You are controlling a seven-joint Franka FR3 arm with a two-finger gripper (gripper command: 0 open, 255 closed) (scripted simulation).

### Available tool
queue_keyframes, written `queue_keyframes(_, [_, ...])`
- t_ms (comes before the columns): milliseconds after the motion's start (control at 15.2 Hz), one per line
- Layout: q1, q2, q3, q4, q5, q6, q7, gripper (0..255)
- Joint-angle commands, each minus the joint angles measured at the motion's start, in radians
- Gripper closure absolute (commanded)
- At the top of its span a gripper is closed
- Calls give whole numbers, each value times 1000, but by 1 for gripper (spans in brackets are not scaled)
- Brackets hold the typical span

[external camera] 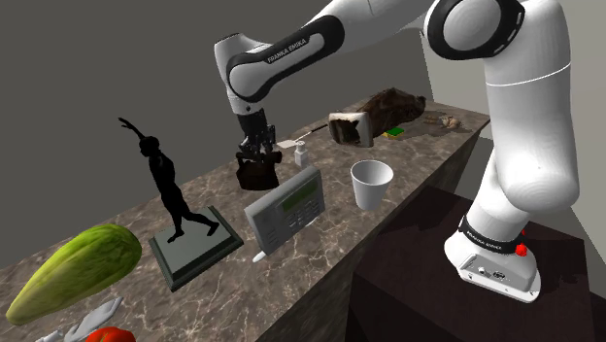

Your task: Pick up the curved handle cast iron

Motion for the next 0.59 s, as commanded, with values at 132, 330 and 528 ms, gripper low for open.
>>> queue_keyframes(132, [0,-14,1,35,2,-48,-1,255])
queue_keyframes(330, [0,-22,2,63,4,-85,-2,255])
queue_keyframes(528, [0,-29,2,94,5,-122,-2,255])
